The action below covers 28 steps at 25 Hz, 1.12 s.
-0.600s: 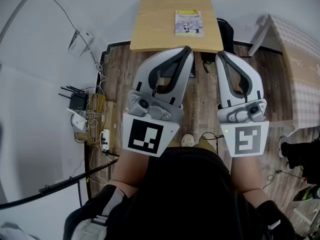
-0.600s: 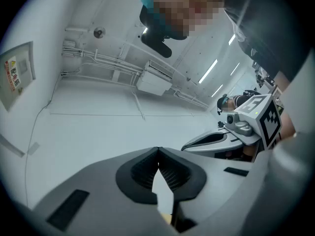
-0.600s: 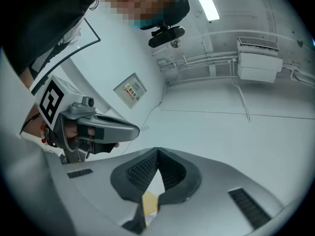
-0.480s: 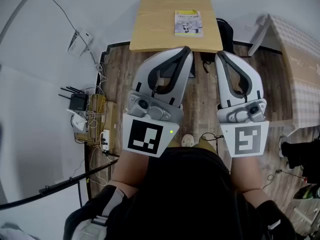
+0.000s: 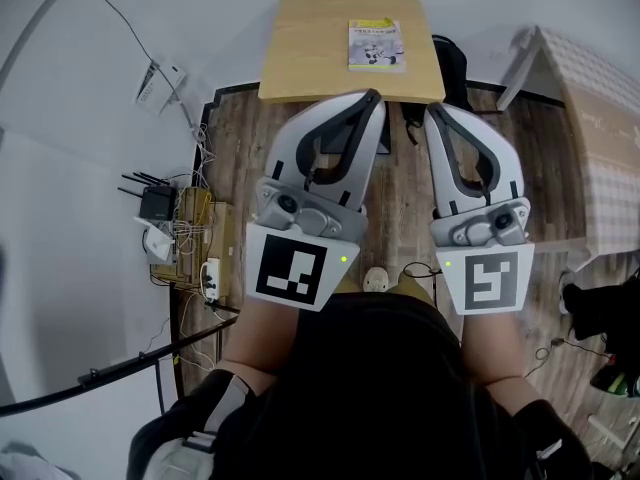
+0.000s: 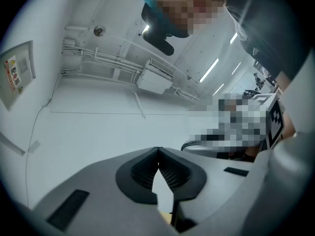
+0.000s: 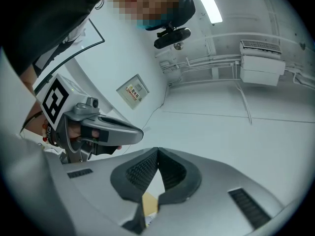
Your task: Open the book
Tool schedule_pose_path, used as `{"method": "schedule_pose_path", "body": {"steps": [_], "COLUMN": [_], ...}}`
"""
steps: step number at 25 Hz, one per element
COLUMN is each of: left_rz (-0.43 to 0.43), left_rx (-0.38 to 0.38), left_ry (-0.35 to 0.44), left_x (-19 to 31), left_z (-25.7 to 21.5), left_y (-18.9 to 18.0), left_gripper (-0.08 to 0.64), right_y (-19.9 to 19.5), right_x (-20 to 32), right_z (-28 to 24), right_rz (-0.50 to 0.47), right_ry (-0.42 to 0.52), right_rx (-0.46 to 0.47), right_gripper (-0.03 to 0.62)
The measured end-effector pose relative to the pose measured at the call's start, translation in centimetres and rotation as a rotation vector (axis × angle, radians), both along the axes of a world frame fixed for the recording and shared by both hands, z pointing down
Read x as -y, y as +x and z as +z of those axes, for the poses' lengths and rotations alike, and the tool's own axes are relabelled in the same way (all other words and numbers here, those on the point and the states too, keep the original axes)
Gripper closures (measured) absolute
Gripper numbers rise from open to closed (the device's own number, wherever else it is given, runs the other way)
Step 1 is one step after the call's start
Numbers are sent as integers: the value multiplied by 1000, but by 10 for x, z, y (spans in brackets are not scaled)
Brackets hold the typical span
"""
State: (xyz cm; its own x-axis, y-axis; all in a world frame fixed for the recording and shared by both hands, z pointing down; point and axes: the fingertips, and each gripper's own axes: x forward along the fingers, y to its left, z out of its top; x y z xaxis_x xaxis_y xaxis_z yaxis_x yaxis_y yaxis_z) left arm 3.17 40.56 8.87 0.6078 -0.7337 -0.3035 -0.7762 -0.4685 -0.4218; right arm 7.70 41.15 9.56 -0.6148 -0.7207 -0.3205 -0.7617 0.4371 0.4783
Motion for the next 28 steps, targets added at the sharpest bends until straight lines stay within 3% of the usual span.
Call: {"method": "schedule_pose_path", "body": {"steps": [28], "left_rz": [-21], "left_rx": [2], "left_ry": [-20], "left_x": [8], "left_z": [5], "left_y": [11], "left_gripper": [549], "right_y": [16], "right_x": [10], "right_z": [2], "right_rz": [-29], "right_ry": [-12], "right_rx": [60], "right_gripper": [563]}}
